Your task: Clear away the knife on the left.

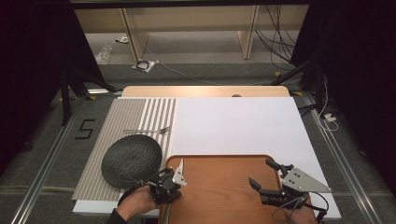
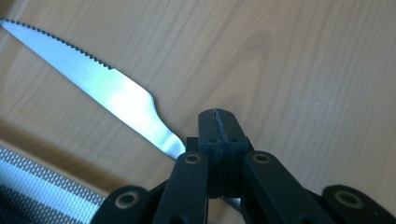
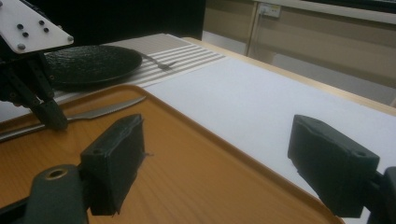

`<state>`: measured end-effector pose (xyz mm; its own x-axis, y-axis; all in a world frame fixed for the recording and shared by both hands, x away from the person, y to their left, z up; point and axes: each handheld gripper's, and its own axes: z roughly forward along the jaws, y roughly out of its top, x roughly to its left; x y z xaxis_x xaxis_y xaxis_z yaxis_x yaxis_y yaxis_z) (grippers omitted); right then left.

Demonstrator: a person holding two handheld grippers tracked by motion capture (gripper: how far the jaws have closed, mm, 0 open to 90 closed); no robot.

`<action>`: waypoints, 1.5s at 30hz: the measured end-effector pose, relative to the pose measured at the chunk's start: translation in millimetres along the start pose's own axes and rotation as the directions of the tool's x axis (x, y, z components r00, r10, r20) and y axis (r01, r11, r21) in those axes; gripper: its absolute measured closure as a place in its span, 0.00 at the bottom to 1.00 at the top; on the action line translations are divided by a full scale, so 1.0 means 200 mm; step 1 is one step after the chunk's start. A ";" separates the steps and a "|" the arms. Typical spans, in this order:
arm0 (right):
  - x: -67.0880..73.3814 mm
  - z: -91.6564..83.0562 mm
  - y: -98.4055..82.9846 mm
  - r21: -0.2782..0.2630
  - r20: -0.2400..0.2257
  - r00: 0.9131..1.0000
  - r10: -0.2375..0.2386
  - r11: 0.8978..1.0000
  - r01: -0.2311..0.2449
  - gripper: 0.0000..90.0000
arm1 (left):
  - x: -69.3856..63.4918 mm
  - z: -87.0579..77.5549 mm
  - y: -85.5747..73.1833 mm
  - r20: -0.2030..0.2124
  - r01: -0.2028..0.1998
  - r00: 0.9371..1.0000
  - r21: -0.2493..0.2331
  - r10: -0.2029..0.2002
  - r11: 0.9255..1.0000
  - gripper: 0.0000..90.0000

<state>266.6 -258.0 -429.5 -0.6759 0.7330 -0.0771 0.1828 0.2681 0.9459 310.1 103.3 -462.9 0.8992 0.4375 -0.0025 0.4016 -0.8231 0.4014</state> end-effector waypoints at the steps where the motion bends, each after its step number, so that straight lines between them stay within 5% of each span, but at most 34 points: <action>1: 0.00 0.00 0.00 -0.003 0.000 1.000 0.001 1.000 -0.001 0.22 | 0.00 0.00 0.00 -0.001 0.000 1.000 0.003 0.000 1.000 0.99; 14: 0.00 0.00 0.00 0.001 0.000 1.000 0.000 1.000 0.000 0.22 | 0.04 -0.02 -0.03 -0.002 0.057 0.998 0.026 -0.057 0.998 0.99; 19: 0.00 0.00 0.00 -0.002 0.001 1.000 0.000 1.000 0.000 0.22 | 0.04 -0.03 -0.03 -0.014 0.048 0.999 0.021 -0.048 0.999 0.97; 26: 0.00 0.00 0.00 -0.009 -0.001 1.000 0.003 1.000 -0.003 0.22 | 0.08 -0.07 -0.03 -0.014 0.115 0.993 -0.046 -0.116 0.992 0.61; 32: 0.00 0.00 0.00 -0.009 -0.001 1.000 0.008 1.000 -0.008 0.22 | 0.10 -0.11 -0.03 -0.029 0.140 0.989 -0.081 -0.143 0.987 0.44; 40: -0.01 0.00 0.00 -0.012 -0.006 1.000 0.010 1.000 -0.010 0.22 | 0.14 -0.16 -0.03 -0.074 0.174 0.979 -0.198 -0.192 0.965 0.27; 45: -0.01 -0.01 0.00 -0.002 -0.007 1.000 0.010 1.000 -0.010 0.22 | 0.17 -0.21 -0.04 -0.100 0.192 0.969 -0.268 -0.226 0.944 0.22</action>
<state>267.3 -260.8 -429.9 -0.6792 0.7310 -0.0659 0.1876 0.2597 0.9473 330.9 139.3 -427.4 0.7633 0.6461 -0.0014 0.5054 -0.5957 0.6243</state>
